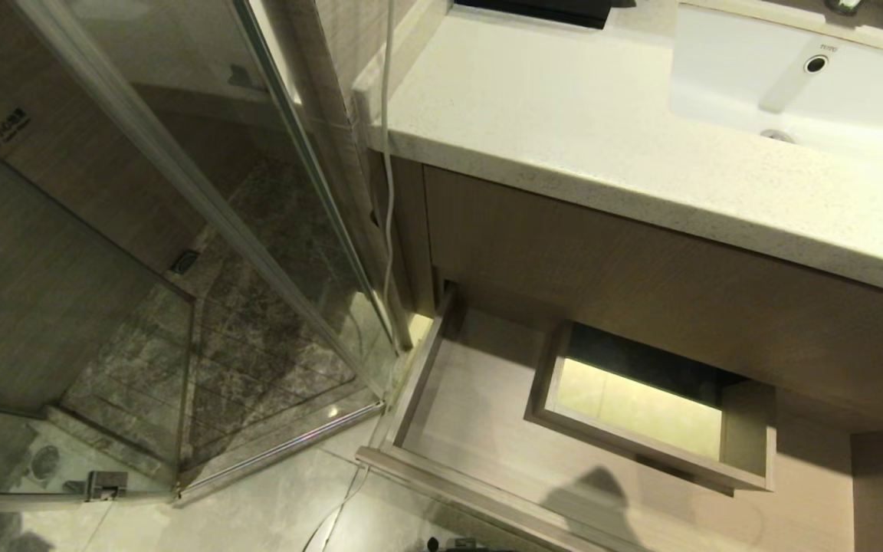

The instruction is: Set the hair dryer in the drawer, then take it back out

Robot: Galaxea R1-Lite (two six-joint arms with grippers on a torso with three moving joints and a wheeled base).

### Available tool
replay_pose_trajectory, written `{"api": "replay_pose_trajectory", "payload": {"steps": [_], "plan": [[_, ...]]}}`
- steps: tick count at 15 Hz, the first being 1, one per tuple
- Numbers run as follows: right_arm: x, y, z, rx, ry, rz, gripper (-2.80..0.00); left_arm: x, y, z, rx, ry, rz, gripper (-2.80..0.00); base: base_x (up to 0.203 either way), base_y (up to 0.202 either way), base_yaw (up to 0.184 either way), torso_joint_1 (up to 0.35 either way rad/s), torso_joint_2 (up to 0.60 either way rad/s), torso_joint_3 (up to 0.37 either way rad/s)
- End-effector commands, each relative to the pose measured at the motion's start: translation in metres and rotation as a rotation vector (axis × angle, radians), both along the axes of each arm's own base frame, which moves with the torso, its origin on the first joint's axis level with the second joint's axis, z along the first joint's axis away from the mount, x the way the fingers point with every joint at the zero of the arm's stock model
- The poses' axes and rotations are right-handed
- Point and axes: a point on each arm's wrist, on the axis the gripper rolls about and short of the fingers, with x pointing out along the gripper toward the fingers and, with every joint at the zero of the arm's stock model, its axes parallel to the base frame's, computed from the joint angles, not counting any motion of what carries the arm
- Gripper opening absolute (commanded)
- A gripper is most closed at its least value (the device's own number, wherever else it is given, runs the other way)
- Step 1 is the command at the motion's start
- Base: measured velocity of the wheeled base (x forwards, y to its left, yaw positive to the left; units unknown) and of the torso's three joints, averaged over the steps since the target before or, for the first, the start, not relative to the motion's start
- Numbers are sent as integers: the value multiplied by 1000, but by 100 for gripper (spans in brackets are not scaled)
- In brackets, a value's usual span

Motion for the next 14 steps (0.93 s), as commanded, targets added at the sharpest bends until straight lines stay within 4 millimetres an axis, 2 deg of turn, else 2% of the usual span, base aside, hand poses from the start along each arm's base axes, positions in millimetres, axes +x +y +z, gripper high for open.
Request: {"api": "replay_pose_trajectory", "payload": {"steps": [1,14], "plan": [[-2,0,-1,-2,4,1,-280,0,0,0,0,0,0,0,0,0,0,-183,369,193],[-9,1,-9,-2,7,1,-280,0,0,0,0,1,0,0,0,0,0,-261,525,262]]}}
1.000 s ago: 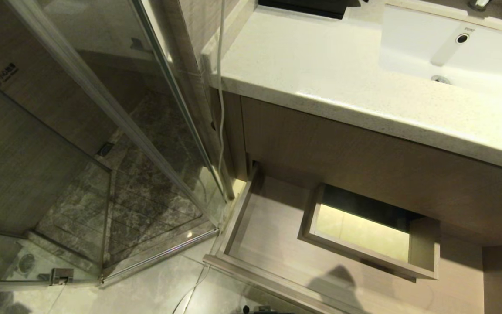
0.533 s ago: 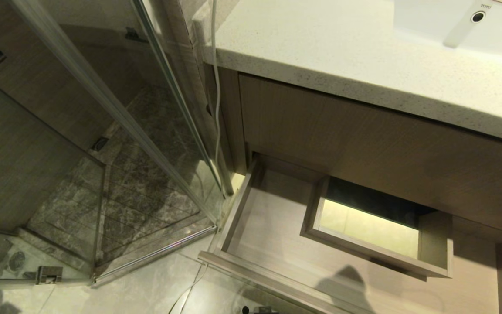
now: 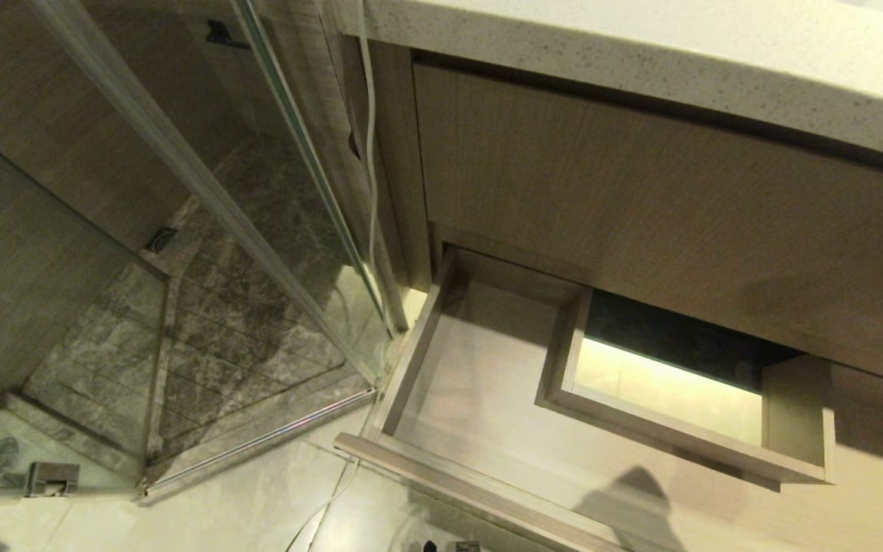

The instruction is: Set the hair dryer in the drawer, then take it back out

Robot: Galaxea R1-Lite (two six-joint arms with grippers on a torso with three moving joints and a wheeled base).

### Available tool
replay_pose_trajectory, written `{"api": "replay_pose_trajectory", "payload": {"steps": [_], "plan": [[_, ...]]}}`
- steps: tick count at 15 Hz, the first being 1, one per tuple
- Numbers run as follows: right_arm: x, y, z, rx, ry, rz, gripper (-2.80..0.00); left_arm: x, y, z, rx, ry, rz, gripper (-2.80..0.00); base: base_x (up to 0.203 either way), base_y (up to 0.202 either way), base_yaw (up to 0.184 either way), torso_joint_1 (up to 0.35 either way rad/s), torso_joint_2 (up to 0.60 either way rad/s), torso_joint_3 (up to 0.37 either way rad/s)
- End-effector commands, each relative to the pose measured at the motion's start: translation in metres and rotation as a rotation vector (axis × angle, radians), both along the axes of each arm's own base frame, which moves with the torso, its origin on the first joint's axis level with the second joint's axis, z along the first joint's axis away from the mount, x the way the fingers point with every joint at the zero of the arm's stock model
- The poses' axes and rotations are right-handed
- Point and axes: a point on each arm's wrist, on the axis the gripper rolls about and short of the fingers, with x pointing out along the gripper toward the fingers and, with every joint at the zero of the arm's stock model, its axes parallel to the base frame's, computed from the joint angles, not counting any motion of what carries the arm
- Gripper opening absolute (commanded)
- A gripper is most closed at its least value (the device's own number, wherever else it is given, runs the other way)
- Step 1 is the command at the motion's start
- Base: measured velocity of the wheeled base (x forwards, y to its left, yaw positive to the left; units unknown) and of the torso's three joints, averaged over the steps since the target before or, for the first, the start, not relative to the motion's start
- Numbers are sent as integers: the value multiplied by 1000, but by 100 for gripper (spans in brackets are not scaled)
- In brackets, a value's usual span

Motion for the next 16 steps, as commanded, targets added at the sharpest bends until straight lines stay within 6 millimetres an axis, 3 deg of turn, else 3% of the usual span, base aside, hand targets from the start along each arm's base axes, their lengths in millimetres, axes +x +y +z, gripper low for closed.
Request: {"api": "replay_pose_trajectory", "payload": {"steps": [1,5,16], "plan": [[-1,0,-1,-3,3,1,-280,0,0,0,0,0,0,0,0,0,0,-257,510,251],[-2,0,-1,-4,1,3,-280,0,0,0,0,0,0,0,0,0,0,-191,386,188],[-1,0,0,-10,-15,-1,-280,0,0,0,0,0,0,0,0,0,0,-9,24,12]]}}
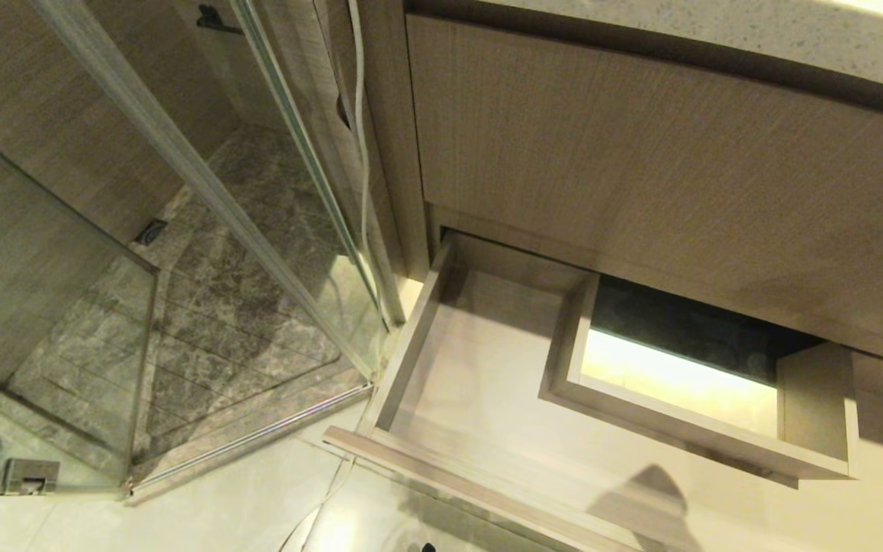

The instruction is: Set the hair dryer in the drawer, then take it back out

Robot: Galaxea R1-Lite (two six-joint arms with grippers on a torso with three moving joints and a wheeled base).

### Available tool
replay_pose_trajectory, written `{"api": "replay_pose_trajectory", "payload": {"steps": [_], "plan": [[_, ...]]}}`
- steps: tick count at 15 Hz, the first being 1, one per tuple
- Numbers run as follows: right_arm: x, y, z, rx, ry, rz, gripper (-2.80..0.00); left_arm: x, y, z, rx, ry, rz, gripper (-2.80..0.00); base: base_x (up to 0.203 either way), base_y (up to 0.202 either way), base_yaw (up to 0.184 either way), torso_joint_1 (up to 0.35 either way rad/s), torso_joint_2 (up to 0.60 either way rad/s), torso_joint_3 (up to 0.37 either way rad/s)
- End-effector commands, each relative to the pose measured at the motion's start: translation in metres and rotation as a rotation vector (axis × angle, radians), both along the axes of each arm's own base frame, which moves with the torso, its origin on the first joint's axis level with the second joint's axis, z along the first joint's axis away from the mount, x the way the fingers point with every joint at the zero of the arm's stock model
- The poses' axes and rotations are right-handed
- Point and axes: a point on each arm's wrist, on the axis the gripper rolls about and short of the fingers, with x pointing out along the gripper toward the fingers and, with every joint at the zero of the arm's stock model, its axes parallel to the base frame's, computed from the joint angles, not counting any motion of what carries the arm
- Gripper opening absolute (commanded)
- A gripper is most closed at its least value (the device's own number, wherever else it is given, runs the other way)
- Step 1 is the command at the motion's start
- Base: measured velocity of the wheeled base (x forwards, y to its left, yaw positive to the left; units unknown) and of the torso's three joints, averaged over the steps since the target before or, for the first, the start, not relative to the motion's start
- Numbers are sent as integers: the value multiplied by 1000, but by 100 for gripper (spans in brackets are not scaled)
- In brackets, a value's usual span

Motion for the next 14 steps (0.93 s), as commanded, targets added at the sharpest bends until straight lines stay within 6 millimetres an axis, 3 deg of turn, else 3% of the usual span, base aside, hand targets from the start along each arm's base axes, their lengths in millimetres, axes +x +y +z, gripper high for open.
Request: {"api": "replay_pose_trajectory", "payload": {"steps": [1,7,14], "plan": [[0,0,-1,-3,5,2,-280,0,0,0,0,1,0,0,0,0,0,0,0,0],[-1,0,-2,-2,10,2,-280,0,0,0,0,1,0,0,2,-6,140,1,2,5],[-1,0,-1,-2,2,3,-280,0,0,0,0,1,0,0,0,0,0,0,0,0]]}}
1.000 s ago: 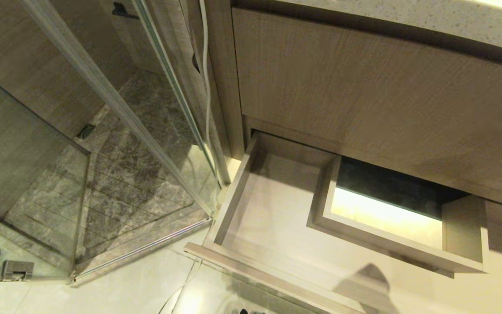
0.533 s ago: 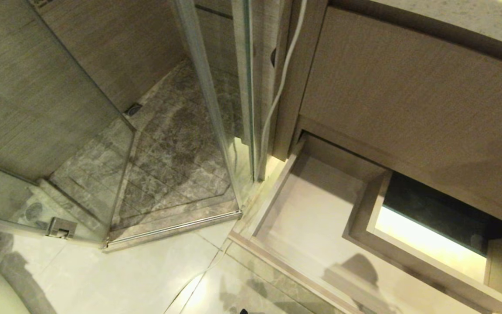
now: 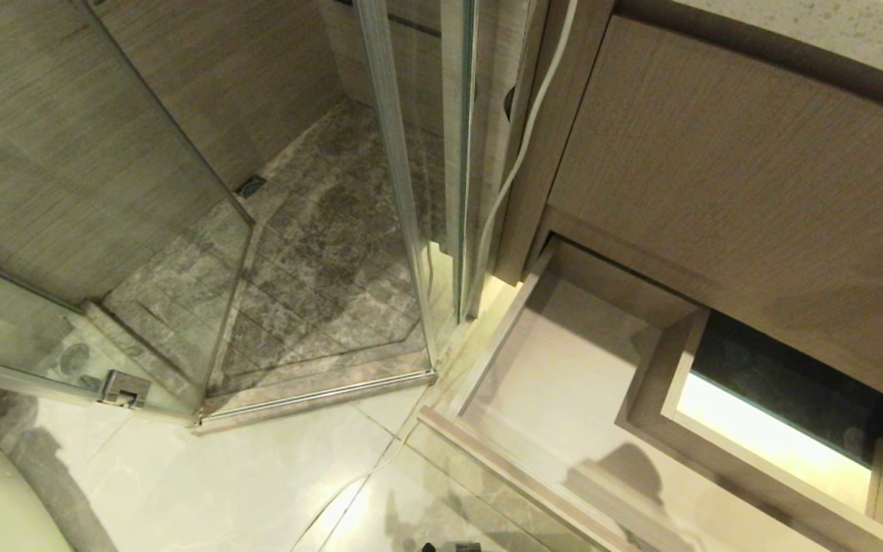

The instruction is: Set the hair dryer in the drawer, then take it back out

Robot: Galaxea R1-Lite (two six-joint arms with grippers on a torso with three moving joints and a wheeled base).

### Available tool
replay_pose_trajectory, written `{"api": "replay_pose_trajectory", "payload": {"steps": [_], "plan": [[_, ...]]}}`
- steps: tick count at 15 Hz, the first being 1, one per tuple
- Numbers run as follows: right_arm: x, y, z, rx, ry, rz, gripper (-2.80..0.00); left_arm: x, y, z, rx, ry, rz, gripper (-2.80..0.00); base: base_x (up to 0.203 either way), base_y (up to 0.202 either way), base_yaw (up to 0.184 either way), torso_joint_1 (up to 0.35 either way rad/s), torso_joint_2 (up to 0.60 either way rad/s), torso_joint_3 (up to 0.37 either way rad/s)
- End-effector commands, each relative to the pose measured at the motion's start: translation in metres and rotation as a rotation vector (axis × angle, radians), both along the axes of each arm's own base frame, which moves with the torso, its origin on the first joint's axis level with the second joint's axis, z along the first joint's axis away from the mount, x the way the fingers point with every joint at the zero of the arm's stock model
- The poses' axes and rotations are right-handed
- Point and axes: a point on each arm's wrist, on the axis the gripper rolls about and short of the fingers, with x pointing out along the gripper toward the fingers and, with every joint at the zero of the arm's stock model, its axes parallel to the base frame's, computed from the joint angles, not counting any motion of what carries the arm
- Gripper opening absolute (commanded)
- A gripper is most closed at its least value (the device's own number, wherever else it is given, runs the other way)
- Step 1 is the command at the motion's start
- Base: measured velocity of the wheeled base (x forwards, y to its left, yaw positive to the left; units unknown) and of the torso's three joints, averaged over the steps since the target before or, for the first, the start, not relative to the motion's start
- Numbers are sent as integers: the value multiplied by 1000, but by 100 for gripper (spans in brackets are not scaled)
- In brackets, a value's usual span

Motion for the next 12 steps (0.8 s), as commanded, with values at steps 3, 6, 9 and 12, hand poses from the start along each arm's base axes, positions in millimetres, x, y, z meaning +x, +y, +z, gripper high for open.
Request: {"api": "replay_pose_trajectory", "payload": {"steps": [3,6,9,12], "plan": [[-1,0,-1,-2,6,3,-280,0,0,0,0,0,0,0,0,0,0,0,0,0],[-1,0,-2,-1,12,4,-280,0,0,0,0,0,0,0,0,0,0,0,0,0],[-1,0,-2,0,15,5,-280,0,0,0,0,1,0,0,1,0,-59,1,2,1],[-2,0,-2,0,15,5,-280,0,0,0,0,0,0,0,0,10,-172,3,5,4]]}}
